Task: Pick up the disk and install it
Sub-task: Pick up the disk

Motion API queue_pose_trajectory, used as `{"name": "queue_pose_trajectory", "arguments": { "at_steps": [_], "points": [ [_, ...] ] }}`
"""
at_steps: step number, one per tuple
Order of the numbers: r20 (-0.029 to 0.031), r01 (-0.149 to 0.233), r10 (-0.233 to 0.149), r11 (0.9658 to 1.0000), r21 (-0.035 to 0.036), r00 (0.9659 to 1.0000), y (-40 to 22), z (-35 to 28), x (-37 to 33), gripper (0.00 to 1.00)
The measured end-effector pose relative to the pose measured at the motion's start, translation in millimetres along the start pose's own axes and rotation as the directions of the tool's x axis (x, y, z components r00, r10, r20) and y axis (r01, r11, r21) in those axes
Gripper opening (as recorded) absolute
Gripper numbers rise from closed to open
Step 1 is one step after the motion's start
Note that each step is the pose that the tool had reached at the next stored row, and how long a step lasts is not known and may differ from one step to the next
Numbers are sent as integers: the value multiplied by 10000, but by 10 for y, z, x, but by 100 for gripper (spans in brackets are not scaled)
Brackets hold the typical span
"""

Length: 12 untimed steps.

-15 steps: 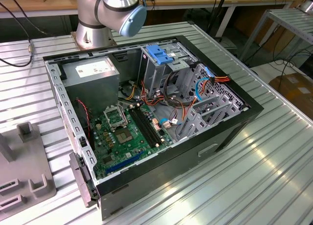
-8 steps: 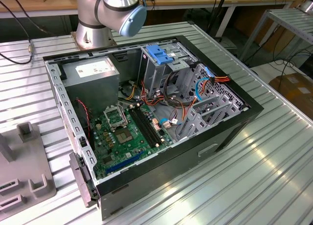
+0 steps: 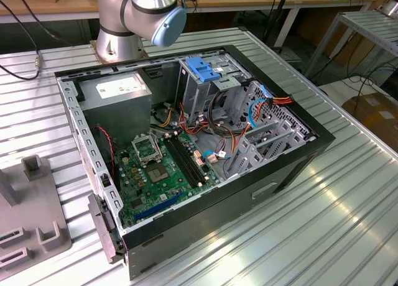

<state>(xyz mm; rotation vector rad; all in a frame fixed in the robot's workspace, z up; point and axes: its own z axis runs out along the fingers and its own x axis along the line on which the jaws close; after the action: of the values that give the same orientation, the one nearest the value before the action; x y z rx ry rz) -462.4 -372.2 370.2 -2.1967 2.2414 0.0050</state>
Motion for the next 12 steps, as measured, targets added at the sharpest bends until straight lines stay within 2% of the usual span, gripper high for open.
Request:
{"name": "queue_pose_trajectory", "arguments": {
  "at_steps": [12],
  "points": [
    [1, 0, 0, 10000, -3, 10000, 0, -233, -1, 37]
  ]
}}
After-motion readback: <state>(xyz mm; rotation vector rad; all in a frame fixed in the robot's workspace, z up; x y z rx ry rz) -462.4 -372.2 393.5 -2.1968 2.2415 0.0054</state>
